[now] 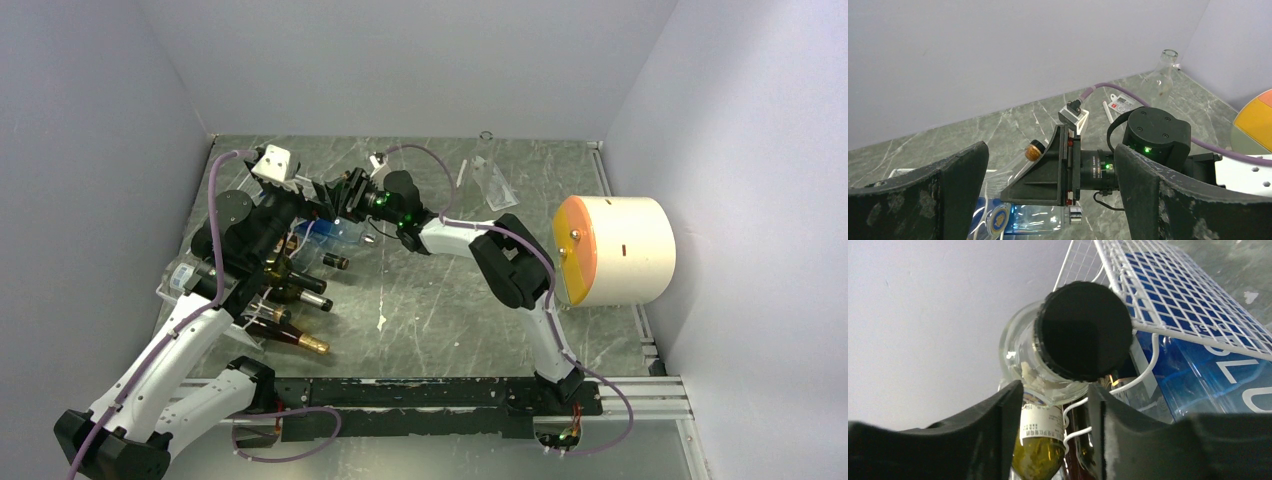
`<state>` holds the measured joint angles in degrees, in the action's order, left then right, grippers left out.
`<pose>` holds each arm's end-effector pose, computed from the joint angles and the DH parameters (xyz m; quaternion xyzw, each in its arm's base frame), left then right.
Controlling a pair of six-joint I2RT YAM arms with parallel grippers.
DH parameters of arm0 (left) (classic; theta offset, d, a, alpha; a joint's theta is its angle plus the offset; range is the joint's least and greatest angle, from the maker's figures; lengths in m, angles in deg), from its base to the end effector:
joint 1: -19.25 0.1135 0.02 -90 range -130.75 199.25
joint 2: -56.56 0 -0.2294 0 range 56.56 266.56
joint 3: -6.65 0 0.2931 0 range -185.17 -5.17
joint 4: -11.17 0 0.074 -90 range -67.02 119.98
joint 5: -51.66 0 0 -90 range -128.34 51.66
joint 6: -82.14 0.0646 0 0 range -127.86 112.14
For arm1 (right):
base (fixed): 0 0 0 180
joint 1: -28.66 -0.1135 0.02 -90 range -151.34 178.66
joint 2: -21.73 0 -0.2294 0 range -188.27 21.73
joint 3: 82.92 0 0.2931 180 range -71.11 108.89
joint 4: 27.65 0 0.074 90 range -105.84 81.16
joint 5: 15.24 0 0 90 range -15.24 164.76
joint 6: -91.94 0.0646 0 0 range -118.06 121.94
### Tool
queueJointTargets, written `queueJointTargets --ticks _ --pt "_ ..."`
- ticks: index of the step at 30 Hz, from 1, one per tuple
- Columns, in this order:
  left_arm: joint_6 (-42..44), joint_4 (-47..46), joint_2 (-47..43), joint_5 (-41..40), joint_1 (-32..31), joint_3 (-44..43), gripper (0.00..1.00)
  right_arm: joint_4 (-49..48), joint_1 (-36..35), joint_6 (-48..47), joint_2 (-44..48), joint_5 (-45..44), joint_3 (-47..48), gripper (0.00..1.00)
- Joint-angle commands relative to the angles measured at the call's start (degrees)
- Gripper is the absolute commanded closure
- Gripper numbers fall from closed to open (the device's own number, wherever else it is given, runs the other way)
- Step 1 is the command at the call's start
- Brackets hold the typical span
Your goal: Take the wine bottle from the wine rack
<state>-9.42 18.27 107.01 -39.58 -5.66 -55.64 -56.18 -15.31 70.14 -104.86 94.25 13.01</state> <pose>0.2717 -0.1246 0.3620 0.1292 0.6648 -0.1613 0.7178 0.3763 0.3930 0.1432 0.0341 0.7186 0.6355 0.2804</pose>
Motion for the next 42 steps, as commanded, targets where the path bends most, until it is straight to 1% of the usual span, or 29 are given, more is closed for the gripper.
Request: queueJointTargets --ticks 1,9,13,17,21,24,27,29,33,34,42 --pt "-0.5 -1.4 -0.5 0.8 0.5 -0.3 0.01 1.4 0.7 0.1 -0.3 -4.7 1.8 0.33" --pt "-0.5 -1.3 -0.5 0.9 0.5 -0.4 0.01 2.7 1.2 1.2 -2.7 -8.0 6.4 0.30" --pt "-0.5 -1.3 -0.5 0.9 0.5 -0.3 0.01 5.7 1.2 3.9 -5.6 -9.0 10.3 0.32" --pt "-0.5 -1.4 -0.5 0.8 0.5 -0.3 0.01 6.7 1.0 5.1 -6.6 -10.3 11.8 0.37" --pt "-0.5 -1.4 -0.6 0.8 0.5 -0.4 0.01 7.2 1.0 5.4 -6.2 -11.1 11.7 0.50" --pt "-0.5 -1.4 -0.5 0.8 0.5 -0.4 0.01 7.9 1.1 5.2 -5.0 -11.5 11.3 0.65" --pt "-0.5 -1.3 -0.5 0.8 0.5 -0.3 0.01 8.0 1.0 5.3 -2.8 -11.7 10.9 0.77" --pt "-0.5 -1.3 -0.4 0.9 0.5 -0.3 0.01 7.7 1.0 5.9 -1.3 -11.4 10.5 0.83" --pt "-0.4 -1.2 -0.8 0.3 0.5 -0.3 0.01 5.3 1.5 7.3 3.8 -11.4 7.2 0.99" --pt "-0.3 -1.2 -0.9 0.0 0.5 -0.3 0.01 5.1 1.6 7.4 5.3 -11.8 6.2 1.00" --pt "-0.4 -1.9 -1.9 -0.4 0.6 0.2 0.01 2.1 3.1 5.4 19.1 -13.0 -4.3 1.00"
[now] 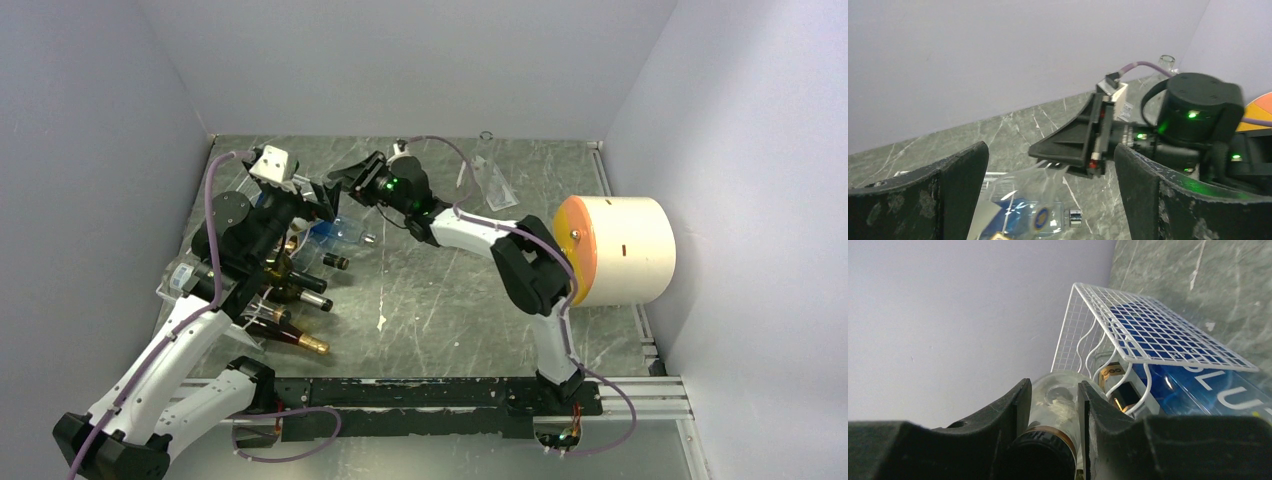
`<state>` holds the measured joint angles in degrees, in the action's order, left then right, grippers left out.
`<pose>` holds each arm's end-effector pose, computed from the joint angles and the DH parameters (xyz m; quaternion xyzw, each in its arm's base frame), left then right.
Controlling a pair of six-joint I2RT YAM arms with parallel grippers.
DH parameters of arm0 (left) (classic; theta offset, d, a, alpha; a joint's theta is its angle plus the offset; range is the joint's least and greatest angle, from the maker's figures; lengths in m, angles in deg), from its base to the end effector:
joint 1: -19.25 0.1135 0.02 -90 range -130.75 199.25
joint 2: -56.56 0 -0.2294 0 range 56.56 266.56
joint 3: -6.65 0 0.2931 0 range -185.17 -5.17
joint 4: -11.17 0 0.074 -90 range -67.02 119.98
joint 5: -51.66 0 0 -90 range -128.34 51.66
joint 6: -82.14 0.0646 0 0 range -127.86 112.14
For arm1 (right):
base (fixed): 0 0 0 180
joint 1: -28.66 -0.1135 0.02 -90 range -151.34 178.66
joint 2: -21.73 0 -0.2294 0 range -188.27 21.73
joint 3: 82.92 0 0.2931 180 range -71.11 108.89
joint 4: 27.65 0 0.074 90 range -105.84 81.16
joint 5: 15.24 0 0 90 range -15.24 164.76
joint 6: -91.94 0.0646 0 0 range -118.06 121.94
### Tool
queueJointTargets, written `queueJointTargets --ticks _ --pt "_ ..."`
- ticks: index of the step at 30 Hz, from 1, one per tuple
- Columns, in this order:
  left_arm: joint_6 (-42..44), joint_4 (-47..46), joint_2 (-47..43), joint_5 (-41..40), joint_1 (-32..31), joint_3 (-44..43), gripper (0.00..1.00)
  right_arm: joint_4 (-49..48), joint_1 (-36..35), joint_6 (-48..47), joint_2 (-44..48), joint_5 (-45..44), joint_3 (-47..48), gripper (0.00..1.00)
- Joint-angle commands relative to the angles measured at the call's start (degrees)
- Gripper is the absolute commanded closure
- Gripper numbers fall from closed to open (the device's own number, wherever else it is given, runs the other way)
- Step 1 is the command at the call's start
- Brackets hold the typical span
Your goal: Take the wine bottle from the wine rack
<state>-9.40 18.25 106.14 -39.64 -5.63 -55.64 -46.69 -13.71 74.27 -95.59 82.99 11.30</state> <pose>0.2683 -0.1228 0.3662 0.1276 0.6593 -0.1619 0.7231 0.3872 0.3657 0.1926 0.1414 0.7177 0.6008 0.3226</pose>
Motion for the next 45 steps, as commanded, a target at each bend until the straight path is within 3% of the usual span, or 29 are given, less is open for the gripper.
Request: queueJointTargets --ticks 1,7,14,24,29,40,45 --pt "-0.4 -1.8 -0.9 -0.2 0.5 0.1 0.01 -7.3 1.6 0.6 11.7 -2.4 -4.2 1.00" --pt "-0.7 -1.5 -0.3 0.2 0.6 -0.1 0.01 -4.7 3.9 -4.8 22.9 -4.5 -11.9 1.00" --pt "-0.6 -1.4 -0.2 0.5 0.6 -0.2 0.01 10.4 6.2 -20.4 38.3 -10.0 -16.5 1.00" --pt "-1.0 -1.4 0.3 1.4 0.6 -0.3 0.01 29.4 8.1 -44.9 57.0 -33.6 -24.4 1.00" --pt "-1.1 -1.5 0.6 1.5 0.6 -0.3 0.01 31.9 10.3 -51.7 57.6 -46.0 -24.6 1.00" --pt "-0.8 -1.3 1.3 1.4 0.5 -0.4 0.01 20.7 21.1 -59.9 47.0 -42.4 -24.0 1.00" --pt "-0.5 -1.2 1.1 0.6 0.5 -0.2 0.01 8.7 21.6 -64.9 43.0 -40.7 -27.3 1.00"
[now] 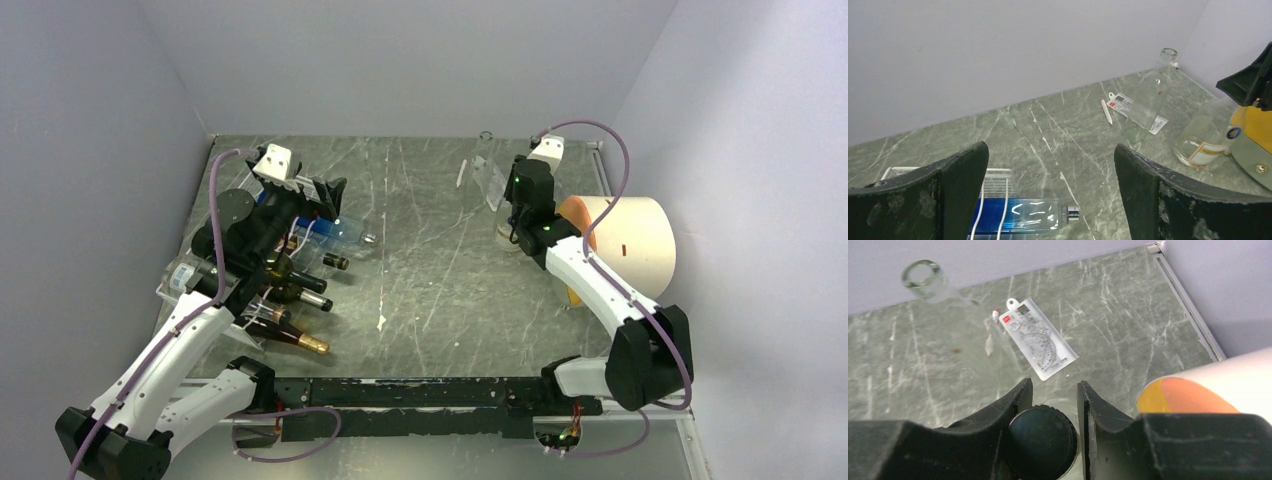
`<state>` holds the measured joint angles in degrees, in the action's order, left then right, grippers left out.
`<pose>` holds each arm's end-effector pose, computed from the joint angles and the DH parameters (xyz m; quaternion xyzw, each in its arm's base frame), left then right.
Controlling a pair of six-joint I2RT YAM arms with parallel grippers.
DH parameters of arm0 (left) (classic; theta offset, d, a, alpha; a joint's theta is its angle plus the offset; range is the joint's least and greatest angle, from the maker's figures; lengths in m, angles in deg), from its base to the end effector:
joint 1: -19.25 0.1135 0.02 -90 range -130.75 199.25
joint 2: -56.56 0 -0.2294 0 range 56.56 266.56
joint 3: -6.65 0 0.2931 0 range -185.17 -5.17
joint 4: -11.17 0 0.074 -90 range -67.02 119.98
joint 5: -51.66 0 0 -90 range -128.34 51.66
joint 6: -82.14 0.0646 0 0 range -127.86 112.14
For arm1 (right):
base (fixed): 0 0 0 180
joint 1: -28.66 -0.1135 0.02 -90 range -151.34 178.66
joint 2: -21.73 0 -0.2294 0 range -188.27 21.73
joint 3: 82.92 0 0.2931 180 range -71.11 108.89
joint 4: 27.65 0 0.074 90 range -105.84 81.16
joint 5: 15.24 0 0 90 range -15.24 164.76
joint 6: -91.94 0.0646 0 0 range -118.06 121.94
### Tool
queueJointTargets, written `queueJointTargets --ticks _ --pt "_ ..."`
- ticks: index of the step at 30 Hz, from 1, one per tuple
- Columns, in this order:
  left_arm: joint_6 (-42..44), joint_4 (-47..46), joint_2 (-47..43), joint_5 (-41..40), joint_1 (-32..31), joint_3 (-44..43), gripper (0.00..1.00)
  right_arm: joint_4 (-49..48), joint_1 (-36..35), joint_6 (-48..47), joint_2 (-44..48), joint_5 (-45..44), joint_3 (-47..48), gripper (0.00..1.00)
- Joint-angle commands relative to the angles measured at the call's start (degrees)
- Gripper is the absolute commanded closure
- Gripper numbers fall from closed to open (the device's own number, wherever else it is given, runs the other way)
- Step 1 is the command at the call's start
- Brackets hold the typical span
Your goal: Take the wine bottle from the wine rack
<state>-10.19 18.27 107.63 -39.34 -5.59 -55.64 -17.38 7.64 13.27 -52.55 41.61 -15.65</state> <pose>0.2742 -0.1257 0.3589 0.1267 0.6694 -0.1662 0.7130 0.3590 0.1001 0.2605 0.1033 0.7834 -0.0623 0.6097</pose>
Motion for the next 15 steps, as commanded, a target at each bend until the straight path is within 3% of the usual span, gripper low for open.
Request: queueJointTargets --ticks 1,7,13,15 --pt "0.3 -1.3 -0.4 0.2 0.5 -0.2 0.01 -23.0 0.3 -5.1 -0.6 0.8 -1.2 1.00" --pt "0.3 -1.4 -0.1 0.2 0.5 -0.2 0.01 -33.7 0.9 -8.3 -3.3 0.5 -4.7 1.00" --pt "0.3 -1.3 0.1 0.3 0.5 -0.3 0.01 -33.2 1.2 -5.1 -3.6 1.4 -6.9 1.00" --pt "0.4 -1.4 -0.1 0.2 0.5 -0.2 0.01 -34.7 1.2 -5.1 -3.0 2.7 -9.1 0.91"
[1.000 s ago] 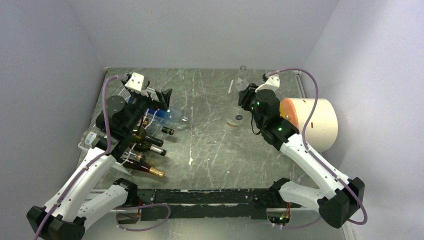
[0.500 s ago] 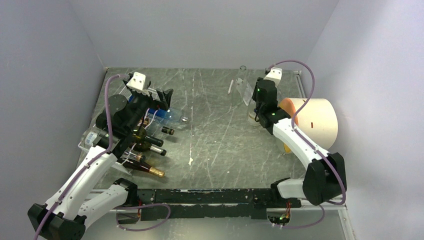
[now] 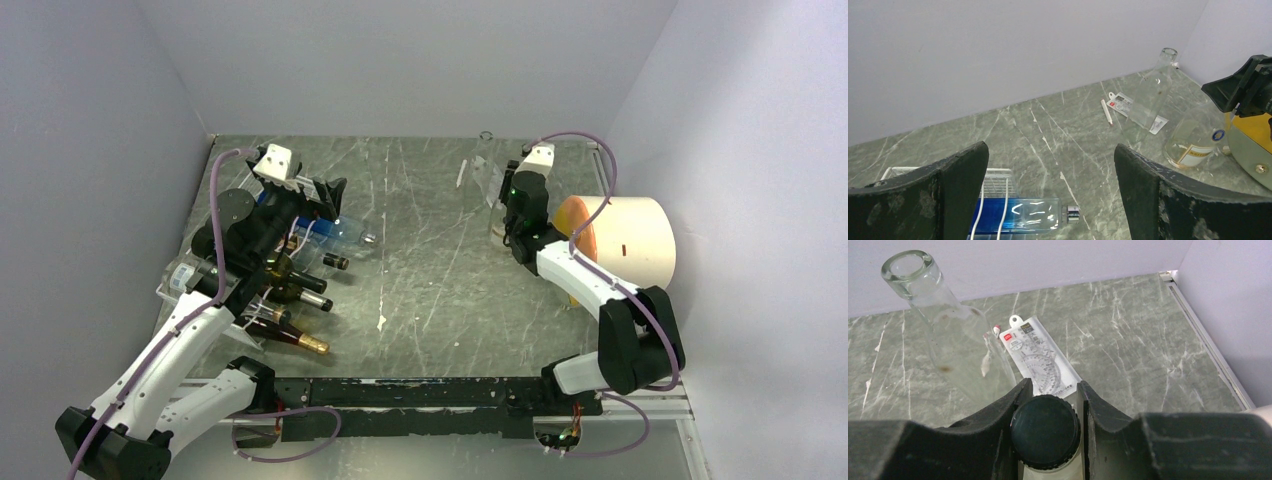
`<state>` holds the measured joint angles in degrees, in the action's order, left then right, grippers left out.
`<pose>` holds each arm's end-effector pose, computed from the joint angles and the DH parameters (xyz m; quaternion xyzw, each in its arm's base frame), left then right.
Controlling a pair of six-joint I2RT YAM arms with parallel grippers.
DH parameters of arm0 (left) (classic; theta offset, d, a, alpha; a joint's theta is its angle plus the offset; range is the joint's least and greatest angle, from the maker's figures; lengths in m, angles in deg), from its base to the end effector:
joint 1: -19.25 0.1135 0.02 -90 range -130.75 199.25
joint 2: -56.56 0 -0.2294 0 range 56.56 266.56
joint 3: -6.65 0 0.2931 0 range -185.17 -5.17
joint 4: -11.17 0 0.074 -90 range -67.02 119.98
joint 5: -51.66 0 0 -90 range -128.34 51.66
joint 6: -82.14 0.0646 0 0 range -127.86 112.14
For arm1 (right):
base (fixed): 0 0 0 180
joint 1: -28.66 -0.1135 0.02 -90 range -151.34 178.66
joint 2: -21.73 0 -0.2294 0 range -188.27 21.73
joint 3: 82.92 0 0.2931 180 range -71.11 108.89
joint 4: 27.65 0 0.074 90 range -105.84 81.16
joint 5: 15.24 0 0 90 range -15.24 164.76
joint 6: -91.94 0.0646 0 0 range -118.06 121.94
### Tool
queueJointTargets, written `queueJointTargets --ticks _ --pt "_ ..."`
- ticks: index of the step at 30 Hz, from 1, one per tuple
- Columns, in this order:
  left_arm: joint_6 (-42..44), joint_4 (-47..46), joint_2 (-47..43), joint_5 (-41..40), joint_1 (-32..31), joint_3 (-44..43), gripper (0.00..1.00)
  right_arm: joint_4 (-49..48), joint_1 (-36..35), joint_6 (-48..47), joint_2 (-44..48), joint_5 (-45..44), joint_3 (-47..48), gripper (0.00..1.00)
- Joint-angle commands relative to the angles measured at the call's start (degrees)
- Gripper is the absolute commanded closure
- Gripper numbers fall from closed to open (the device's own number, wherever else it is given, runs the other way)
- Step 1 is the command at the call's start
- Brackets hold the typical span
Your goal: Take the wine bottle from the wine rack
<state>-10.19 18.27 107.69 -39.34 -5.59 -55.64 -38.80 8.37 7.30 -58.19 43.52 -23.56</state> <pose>0.2744 -0.1258 0.3586 0.1268 0.6697 -0.1661 0.7126 0.3697 0.1010 0.2153 0.0772 0.7510 -0.0620 0.6529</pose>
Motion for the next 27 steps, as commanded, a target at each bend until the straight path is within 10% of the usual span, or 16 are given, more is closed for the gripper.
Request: queueJointTargets --ticks 1,15,27 --pt "0.4 -1.5 -0.1 0.1 0.5 -0.2 0.01 -13.5 0.4 1.1 2.9 0.8 -2.2 0.85" --pt "0.5 -1.4 -0.7 0.0 0.5 -0.2 0.01 1.8 0.5 4.7 9.2 2.4 1.1 0.13" --pt "0.4 -1.2 -2.5 -0.6 0.6 -0.4 0.01 19.3 -1.1 7.0 21.7 16.1 6.5 0.02"
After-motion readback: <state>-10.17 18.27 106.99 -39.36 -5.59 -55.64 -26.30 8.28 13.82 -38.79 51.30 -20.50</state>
